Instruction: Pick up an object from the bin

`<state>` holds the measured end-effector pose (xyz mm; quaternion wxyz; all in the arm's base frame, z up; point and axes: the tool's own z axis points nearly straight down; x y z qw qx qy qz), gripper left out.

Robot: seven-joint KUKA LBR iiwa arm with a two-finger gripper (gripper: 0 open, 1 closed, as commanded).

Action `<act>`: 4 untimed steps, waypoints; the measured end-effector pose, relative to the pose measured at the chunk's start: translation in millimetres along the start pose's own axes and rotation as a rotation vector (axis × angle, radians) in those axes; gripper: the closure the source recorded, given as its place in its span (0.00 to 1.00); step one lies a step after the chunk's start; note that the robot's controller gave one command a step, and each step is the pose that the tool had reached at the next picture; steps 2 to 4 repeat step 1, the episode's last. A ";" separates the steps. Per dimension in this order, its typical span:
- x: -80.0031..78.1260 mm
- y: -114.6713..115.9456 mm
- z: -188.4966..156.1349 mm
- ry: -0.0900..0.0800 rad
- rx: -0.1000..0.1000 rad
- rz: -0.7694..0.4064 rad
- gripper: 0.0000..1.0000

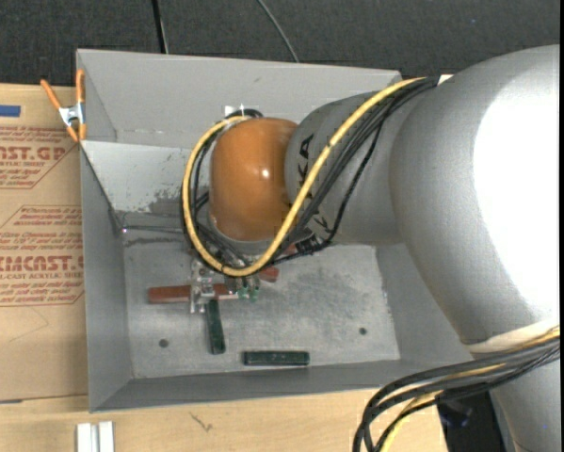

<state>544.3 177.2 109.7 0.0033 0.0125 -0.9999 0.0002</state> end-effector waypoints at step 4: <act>3.7 -9.4 -147.5 -0.009 -0.001 -0.027 1.00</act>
Offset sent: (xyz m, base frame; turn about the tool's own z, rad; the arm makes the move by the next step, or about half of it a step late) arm 0.0000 0.0000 0.0000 0.0000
